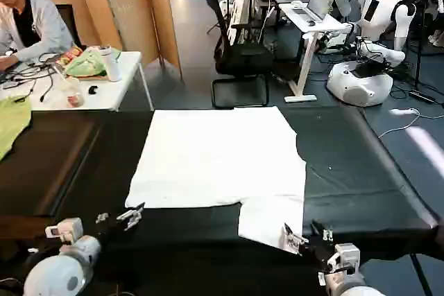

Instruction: Fold and organize the clothes.

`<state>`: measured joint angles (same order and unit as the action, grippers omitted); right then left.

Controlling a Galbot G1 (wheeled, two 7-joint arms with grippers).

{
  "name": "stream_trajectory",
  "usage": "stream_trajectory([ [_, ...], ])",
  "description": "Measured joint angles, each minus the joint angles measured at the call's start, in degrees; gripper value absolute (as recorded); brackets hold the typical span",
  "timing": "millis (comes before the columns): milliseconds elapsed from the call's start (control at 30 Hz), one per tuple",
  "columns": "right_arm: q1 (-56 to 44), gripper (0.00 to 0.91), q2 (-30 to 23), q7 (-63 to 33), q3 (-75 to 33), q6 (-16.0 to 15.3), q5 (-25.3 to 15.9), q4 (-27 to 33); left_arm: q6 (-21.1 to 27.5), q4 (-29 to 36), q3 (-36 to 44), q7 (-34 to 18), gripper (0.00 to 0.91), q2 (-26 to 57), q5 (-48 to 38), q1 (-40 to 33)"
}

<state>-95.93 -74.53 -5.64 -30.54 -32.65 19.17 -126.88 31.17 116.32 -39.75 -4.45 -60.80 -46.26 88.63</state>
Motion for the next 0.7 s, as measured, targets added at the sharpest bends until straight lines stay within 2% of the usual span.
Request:
stream_trajectory([
  [33,0.1,0.770,-0.1,-0.2,0.1,0.0,-0.1,0.1,0.3,0.0,-0.1,0.2,0.224,0.0,0.0,-0.1],
  [67,0.1,0.751,-0.2,-0.4,0.3,0.0,-0.1,0.3,0.3,-0.1,-0.1,0.3,0.029,0.0,0.1,-0.1],
  [133,0.1,0.653,-0.5,-0.8,0.5,0.1,-0.1,0.6,0.0,-0.1,-0.1,0.1,0.000,0.0,0.2,-0.1],
  [167,0.1,0.546,-0.6,-1.0,0.6,0.1,-0.2,0.8,0.2,-0.2,0.0,-0.2,0.000,0.0,0.3,-0.1],
  [200,0.2,0.507,-0.7,-1.2,0.6,0.1,-0.2,0.9,0.2,-0.3,0.2,-0.6,0.000,0.0,0.2,-0.2],
  [267,0.2,0.254,-1.0,-1.6,0.8,0.1,-0.2,1.1,0.2,-0.6,0.2,-0.9,0.000,-0.1,0.3,-0.3],
  [300,0.2,0.176,-1.1,-1.7,0.9,0.1,-0.2,1.1,0.2,-0.8,0.2,-1.0,0.000,-0.1,0.3,-0.2],
  [367,0.0,0.078,-1.4,-2.0,1.0,0.0,-0.1,0.9,0.2,-1.1,0.2,-1.0,0.000,-0.2,0.4,-0.1],
  [533,-1.0,0.000,-1.7,-3.0,0.8,-0.4,0.0,-0.7,0.2,-1.2,0.3,-0.9,0.000,-0.3,0.5,0.4],
  [700,-3.3,0.000,-1.8,-4.1,-0.3,-2.0,0.1,-4.7,0.7,0.0,0.8,-1.3,0.000,-0.5,1.4,1.3],
])
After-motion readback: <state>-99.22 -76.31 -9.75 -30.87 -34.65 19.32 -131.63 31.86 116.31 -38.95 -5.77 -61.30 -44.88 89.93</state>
